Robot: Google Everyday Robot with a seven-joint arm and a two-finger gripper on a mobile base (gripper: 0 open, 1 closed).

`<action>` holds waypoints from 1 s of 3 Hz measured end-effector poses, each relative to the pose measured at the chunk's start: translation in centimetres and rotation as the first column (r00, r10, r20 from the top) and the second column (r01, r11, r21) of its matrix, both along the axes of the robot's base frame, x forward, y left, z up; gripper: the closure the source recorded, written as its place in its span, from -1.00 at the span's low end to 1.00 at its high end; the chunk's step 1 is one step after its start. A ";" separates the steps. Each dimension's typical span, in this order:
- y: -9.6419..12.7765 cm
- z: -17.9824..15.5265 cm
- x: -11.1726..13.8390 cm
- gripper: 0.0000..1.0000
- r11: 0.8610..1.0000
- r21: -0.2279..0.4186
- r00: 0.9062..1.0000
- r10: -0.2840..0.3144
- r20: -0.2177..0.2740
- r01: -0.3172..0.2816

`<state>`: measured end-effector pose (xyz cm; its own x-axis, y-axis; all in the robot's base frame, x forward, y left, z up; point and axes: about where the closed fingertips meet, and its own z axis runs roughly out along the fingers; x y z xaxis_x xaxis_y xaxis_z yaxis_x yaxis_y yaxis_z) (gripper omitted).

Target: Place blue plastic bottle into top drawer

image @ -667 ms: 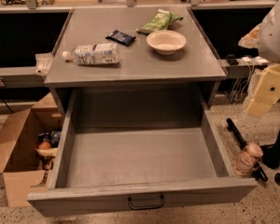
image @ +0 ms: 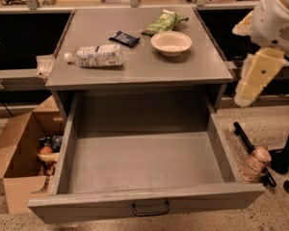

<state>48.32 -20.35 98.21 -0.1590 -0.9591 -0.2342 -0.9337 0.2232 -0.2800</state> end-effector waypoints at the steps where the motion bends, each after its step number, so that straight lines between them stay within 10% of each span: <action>1: 3.1 -0.1 6.9 -1.00 0.995 0.066 0.997 0.076 0.022 -0.077; 3: 10.3 -1.4 14.7 -1.00 0.963 0.234 0.990 0.137 0.017 -0.137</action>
Offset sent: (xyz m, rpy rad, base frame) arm 0.1549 0.0912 -0.0034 0.2227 -0.0105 0.1467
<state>63.03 -10.08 96.82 -0.0301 -0.8902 -0.4546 -0.9598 0.1527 -0.2355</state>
